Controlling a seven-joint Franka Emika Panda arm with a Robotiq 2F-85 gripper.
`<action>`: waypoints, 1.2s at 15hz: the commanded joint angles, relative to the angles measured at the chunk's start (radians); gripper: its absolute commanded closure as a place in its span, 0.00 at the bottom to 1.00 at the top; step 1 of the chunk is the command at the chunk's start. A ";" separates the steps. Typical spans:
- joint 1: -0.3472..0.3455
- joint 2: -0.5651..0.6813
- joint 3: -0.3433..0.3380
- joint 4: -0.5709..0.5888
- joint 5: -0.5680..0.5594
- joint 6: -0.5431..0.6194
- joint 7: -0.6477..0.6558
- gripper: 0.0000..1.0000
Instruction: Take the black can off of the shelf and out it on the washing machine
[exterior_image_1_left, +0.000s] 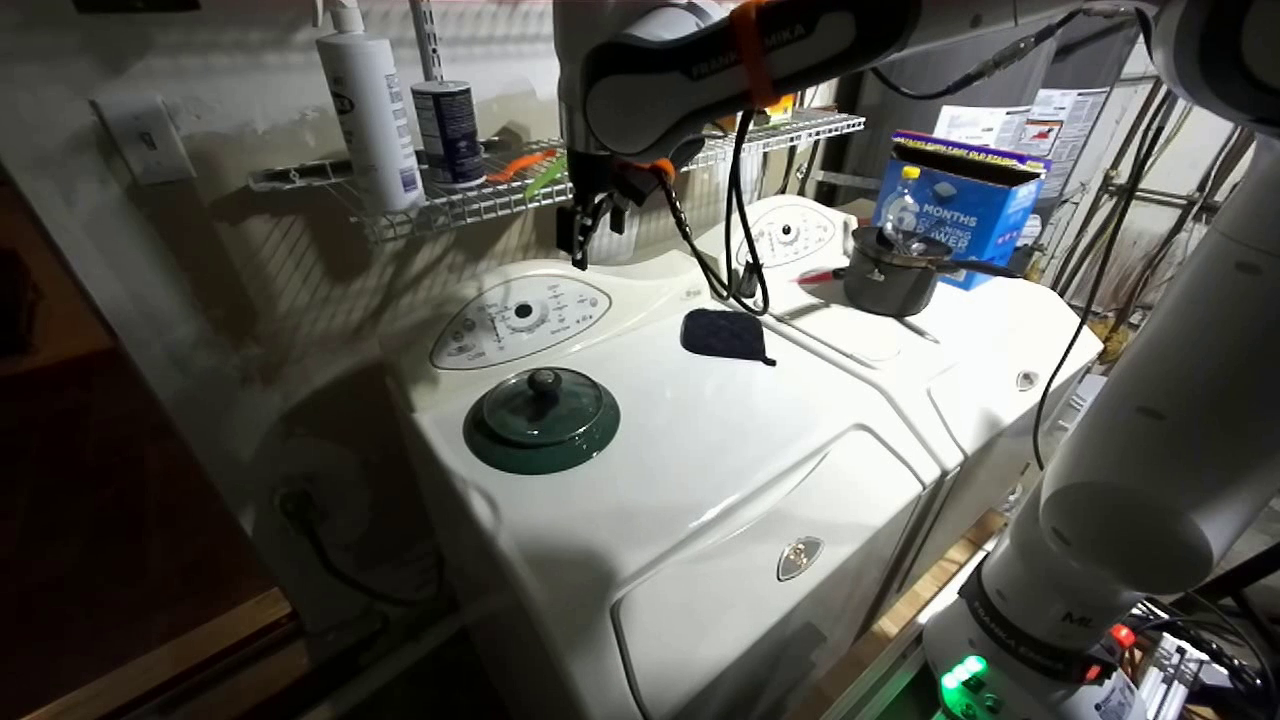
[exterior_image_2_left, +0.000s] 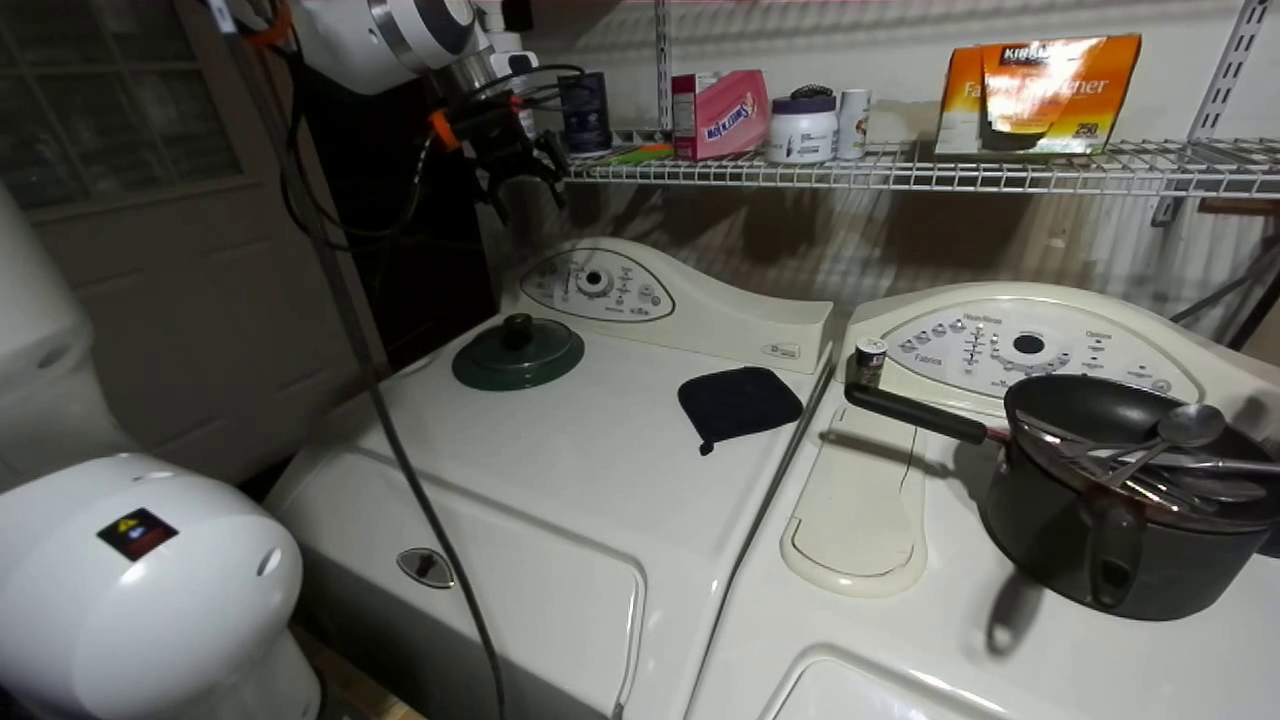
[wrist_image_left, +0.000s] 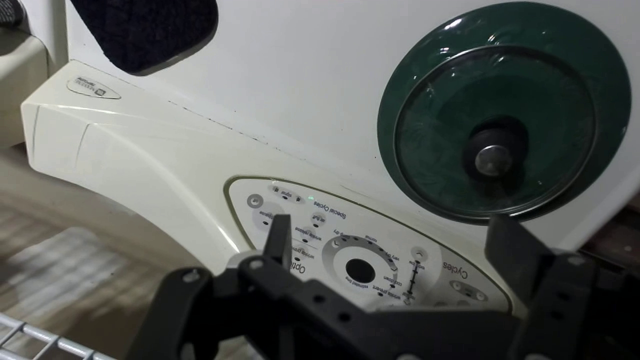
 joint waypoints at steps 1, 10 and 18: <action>0.023 0.001 -0.022 0.002 0.000 -0.003 0.001 0.00; 0.008 -0.081 -0.038 0.042 -0.223 0.184 -0.035 0.00; -0.034 0.017 -0.123 0.116 -0.249 0.693 -0.246 0.00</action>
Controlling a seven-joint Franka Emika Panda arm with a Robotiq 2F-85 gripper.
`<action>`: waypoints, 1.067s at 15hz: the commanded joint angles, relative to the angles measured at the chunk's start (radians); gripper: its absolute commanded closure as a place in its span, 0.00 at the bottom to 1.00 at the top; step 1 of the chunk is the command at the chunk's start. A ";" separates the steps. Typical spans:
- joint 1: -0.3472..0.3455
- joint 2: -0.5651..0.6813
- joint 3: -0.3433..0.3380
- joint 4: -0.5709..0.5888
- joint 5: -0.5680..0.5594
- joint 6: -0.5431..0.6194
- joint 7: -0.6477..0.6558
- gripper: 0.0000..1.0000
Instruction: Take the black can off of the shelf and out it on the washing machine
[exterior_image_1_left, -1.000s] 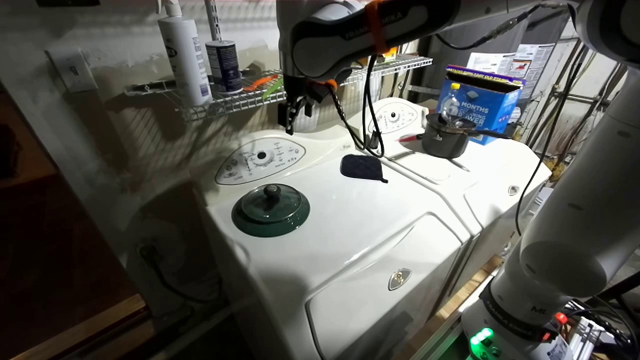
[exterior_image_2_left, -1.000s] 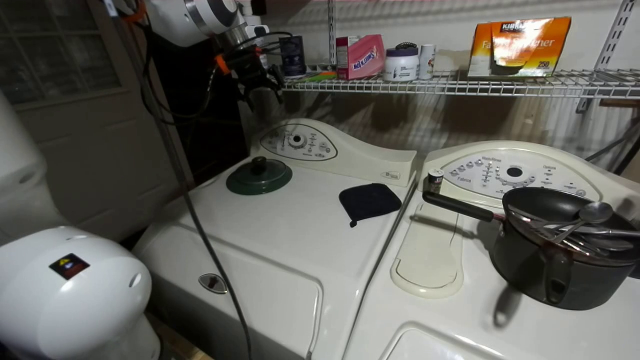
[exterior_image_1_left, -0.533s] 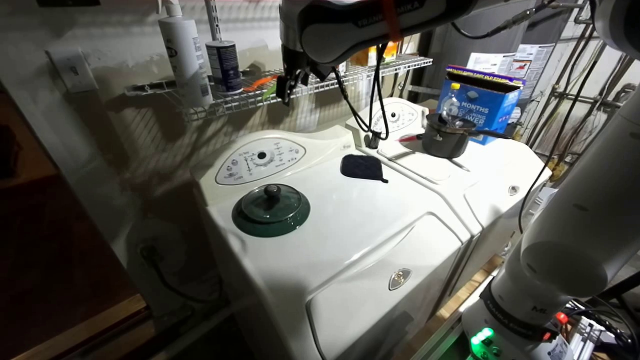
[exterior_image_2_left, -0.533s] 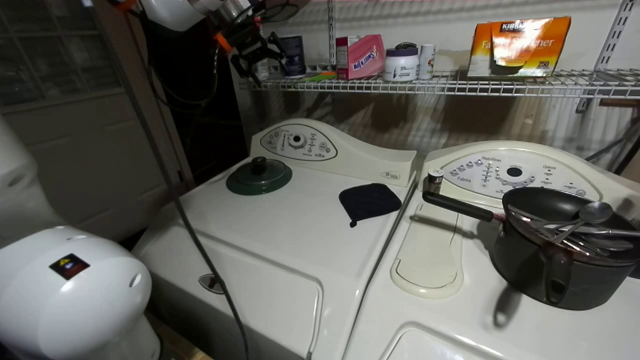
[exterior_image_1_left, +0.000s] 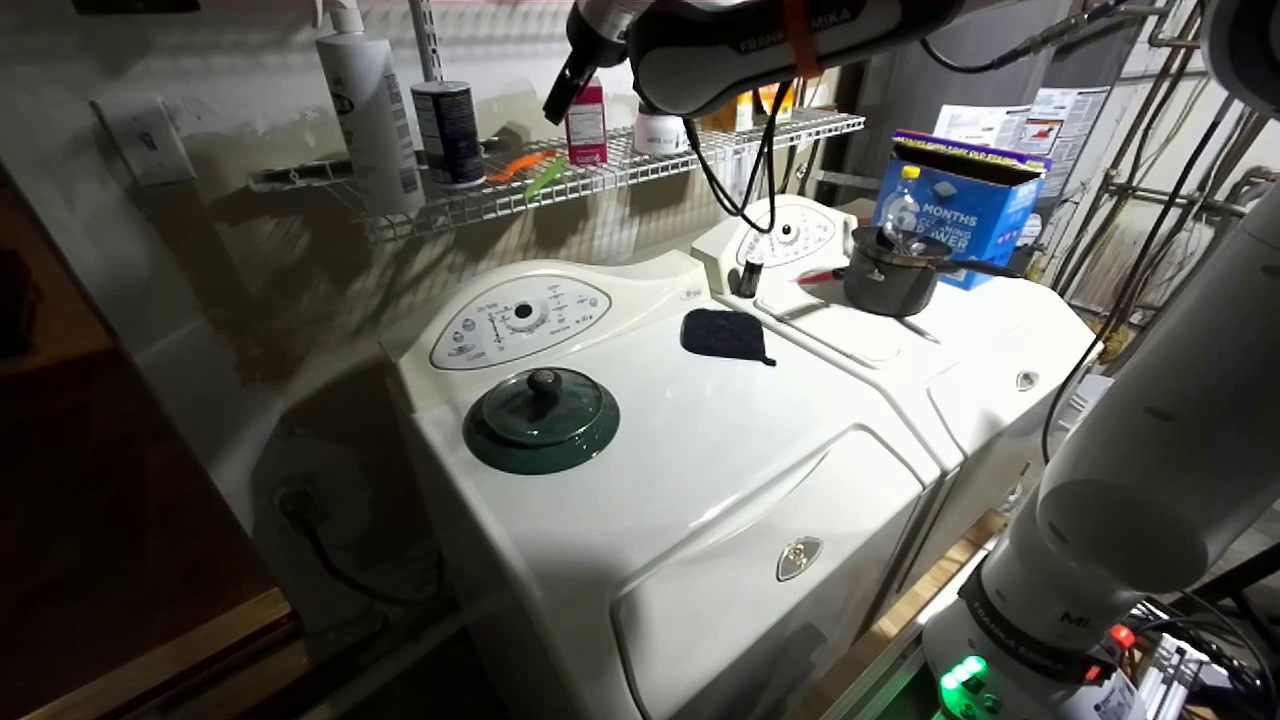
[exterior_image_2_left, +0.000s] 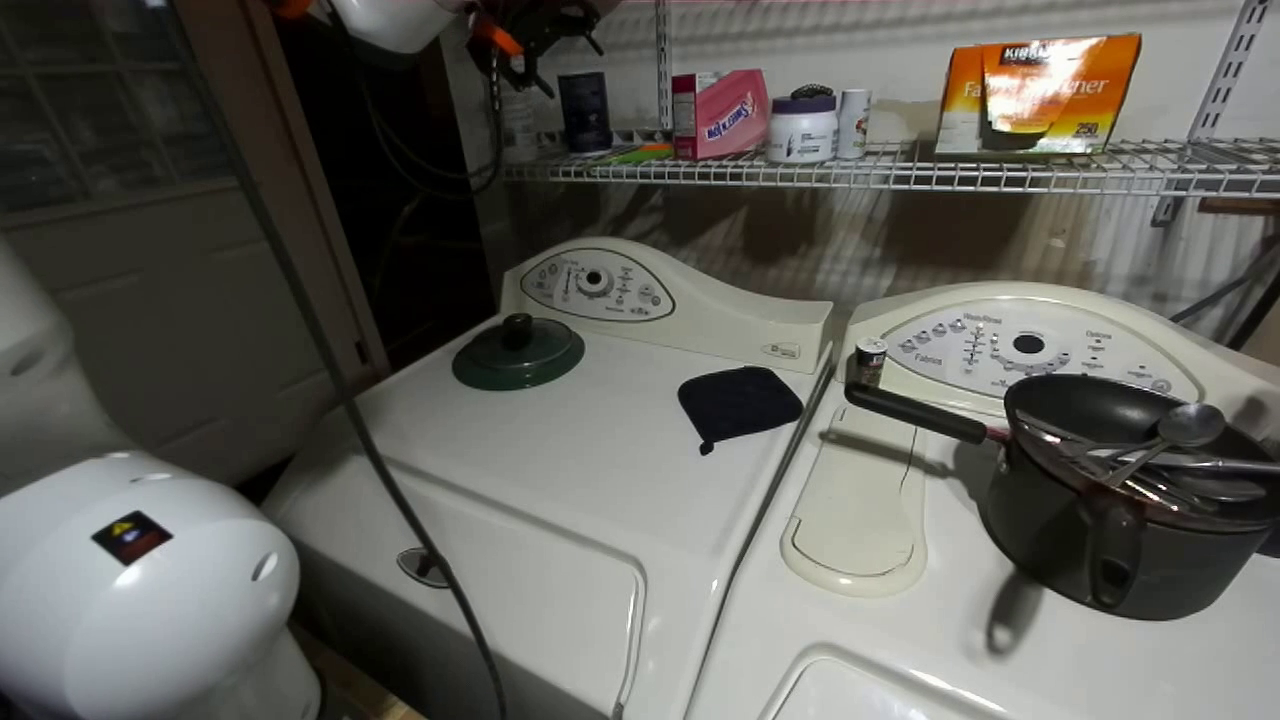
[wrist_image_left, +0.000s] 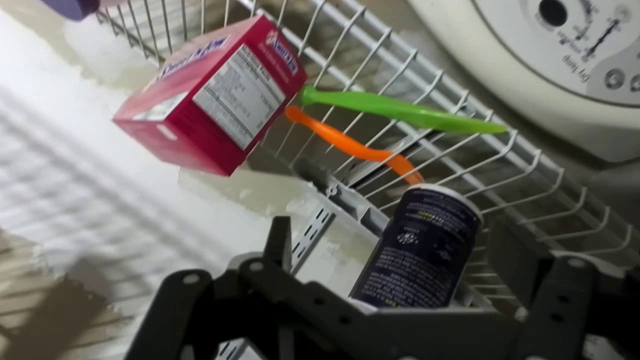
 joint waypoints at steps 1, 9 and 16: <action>-0.007 0.111 -0.036 0.082 0.052 0.232 -0.148 0.00; 0.000 0.204 0.019 0.078 0.308 0.400 -0.395 0.00; -0.001 0.208 0.020 0.092 0.312 0.400 -0.400 0.00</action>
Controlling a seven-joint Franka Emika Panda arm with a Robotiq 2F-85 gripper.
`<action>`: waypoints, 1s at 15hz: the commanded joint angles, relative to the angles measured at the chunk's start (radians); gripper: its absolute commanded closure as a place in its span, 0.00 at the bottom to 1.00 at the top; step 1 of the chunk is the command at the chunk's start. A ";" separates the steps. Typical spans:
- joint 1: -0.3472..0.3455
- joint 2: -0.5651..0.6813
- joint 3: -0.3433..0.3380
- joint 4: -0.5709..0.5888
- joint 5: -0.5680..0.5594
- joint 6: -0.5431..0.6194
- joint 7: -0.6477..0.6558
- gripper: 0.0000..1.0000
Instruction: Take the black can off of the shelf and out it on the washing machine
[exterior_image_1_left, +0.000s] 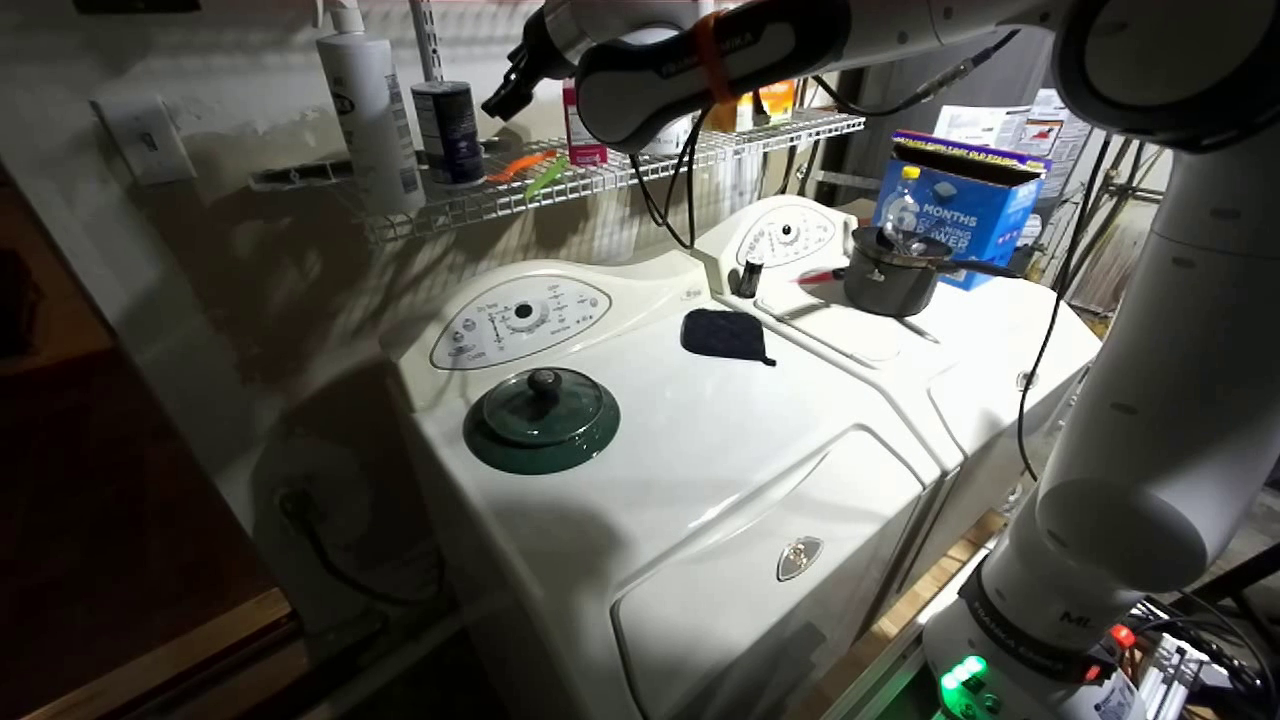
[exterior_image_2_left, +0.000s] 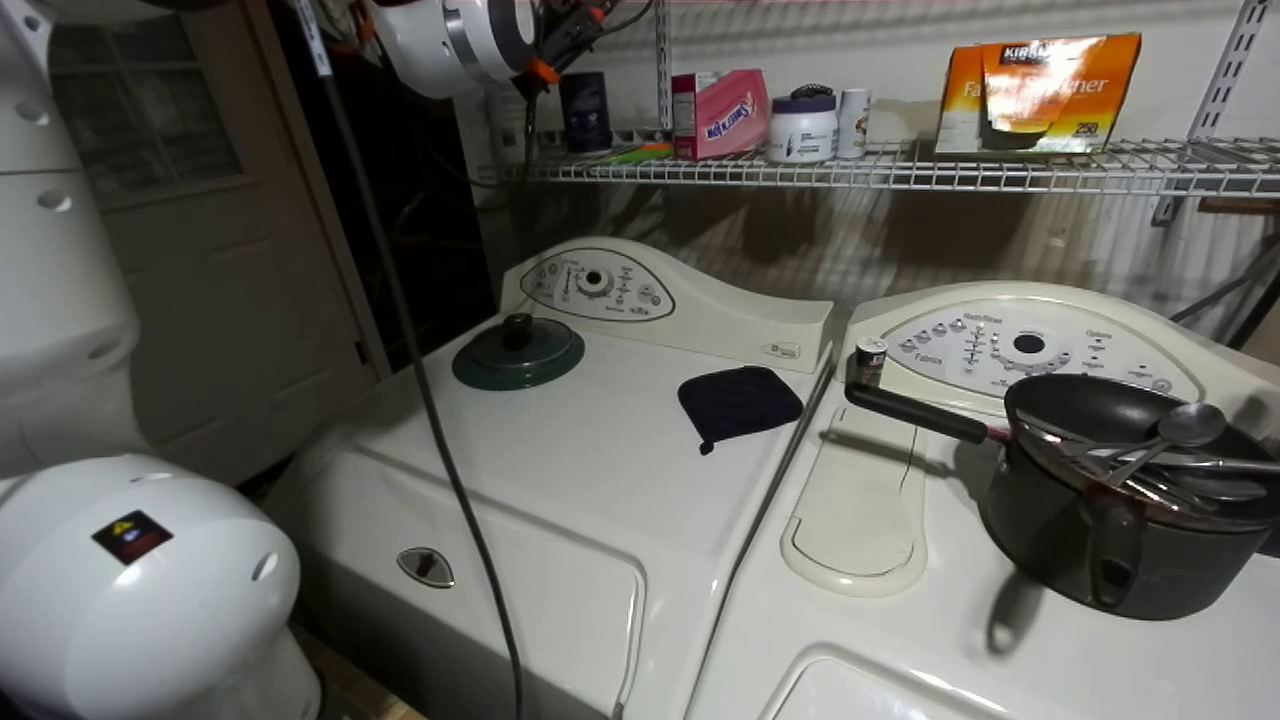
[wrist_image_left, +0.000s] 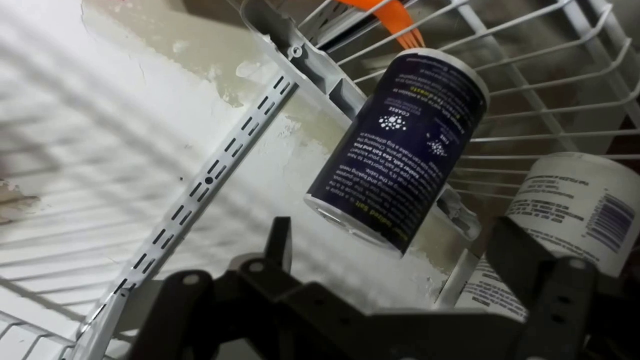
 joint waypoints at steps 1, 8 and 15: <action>-0.005 0.007 0.004 0.000 0.014 0.035 -0.006 0.00; -0.140 0.119 0.231 0.044 0.178 0.292 -0.061 0.00; -0.419 0.266 0.537 0.077 0.110 0.410 0.019 0.00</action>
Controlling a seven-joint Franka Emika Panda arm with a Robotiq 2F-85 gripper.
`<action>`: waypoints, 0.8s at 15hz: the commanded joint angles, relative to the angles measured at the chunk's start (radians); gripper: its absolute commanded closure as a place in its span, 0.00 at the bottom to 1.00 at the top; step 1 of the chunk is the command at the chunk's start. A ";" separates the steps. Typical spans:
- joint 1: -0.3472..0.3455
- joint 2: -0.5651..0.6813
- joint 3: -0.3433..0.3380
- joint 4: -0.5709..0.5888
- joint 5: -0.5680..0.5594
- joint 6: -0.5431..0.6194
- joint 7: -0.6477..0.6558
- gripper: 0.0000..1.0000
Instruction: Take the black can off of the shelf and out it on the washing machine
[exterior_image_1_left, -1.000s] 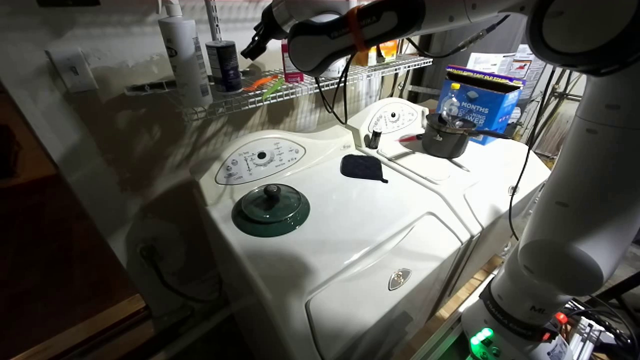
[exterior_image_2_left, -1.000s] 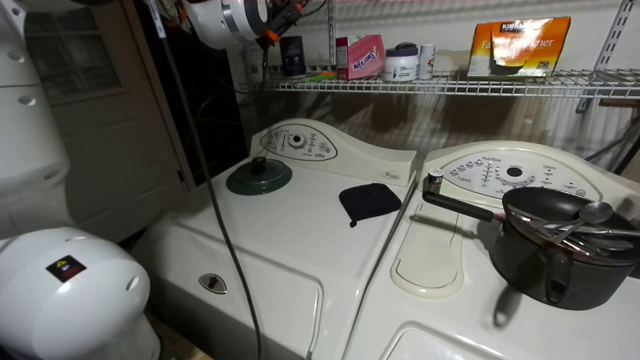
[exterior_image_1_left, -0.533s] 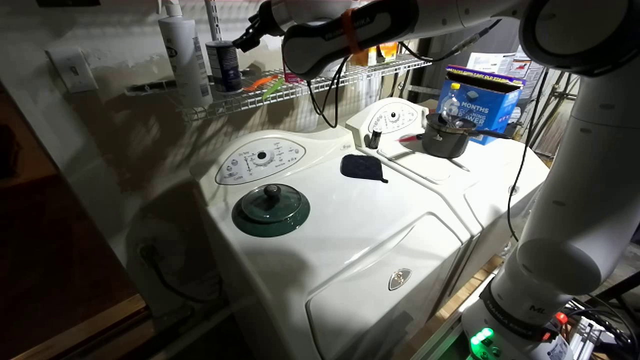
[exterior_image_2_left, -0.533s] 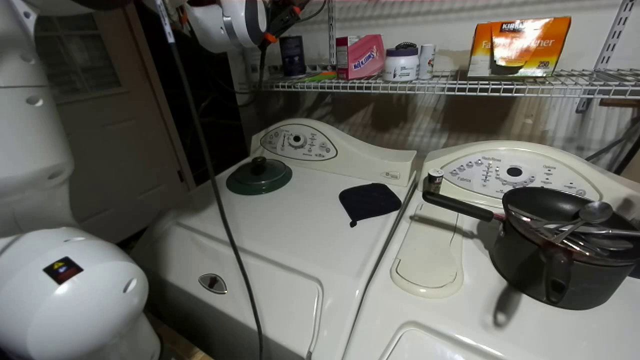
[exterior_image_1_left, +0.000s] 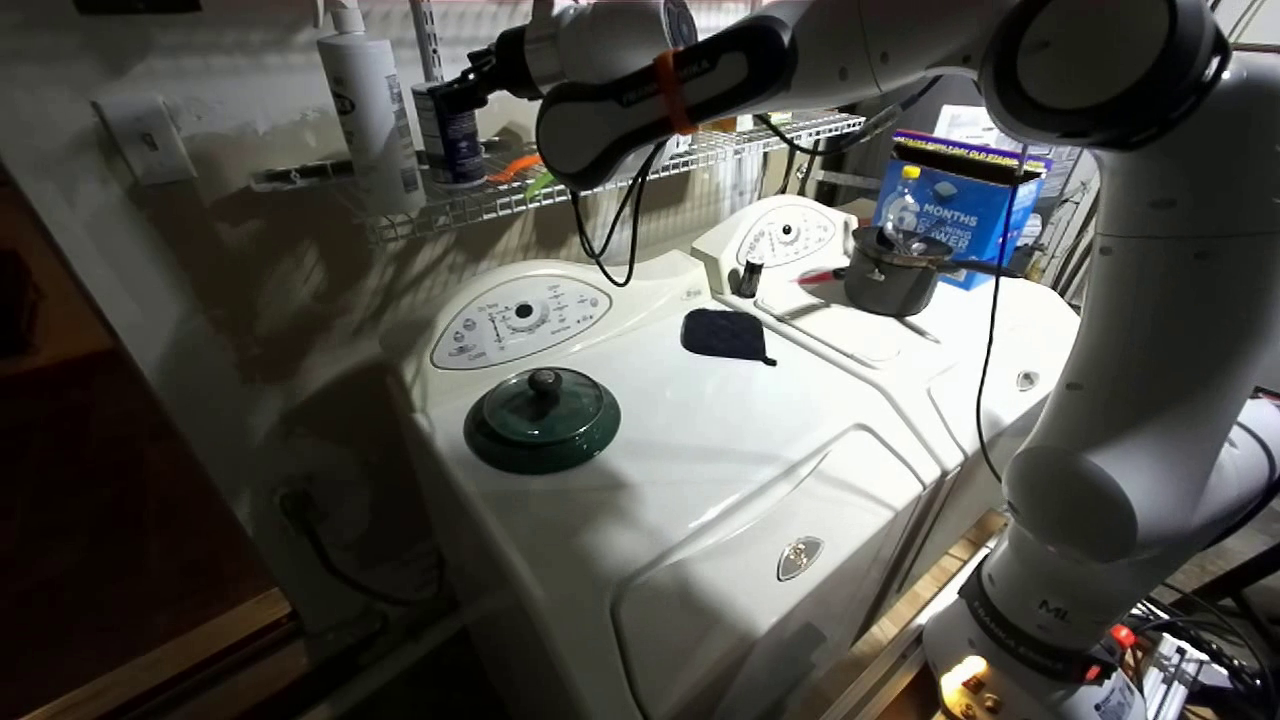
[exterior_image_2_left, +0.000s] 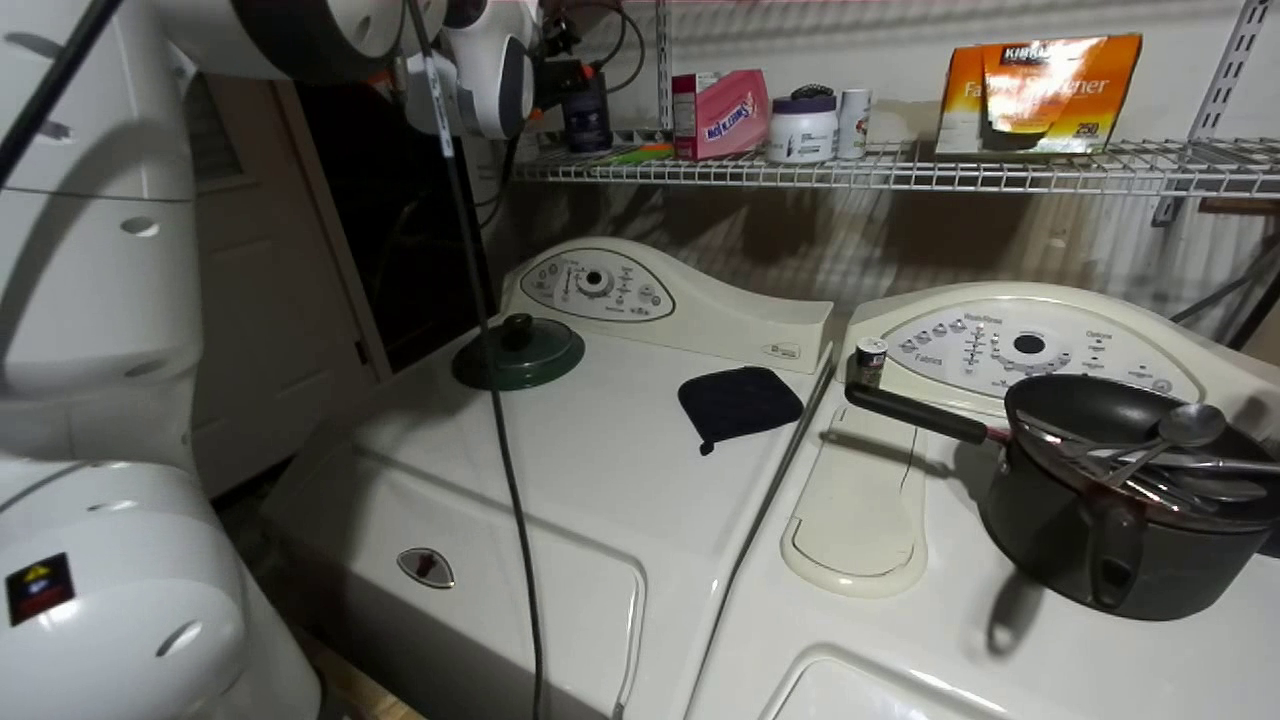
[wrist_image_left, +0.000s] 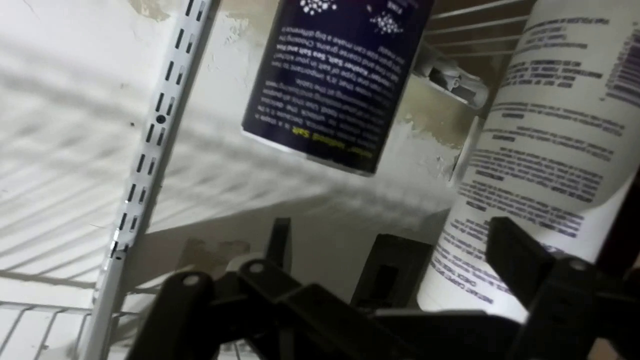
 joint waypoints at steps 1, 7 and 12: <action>-0.123 0.086 0.106 0.040 -0.032 0.068 0.037 0.00; -0.307 0.273 0.338 0.111 -0.190 0.112 0.066 0.00; -0.385 0.439 0.508 0.166 -0.325 0.065 0.052 0.00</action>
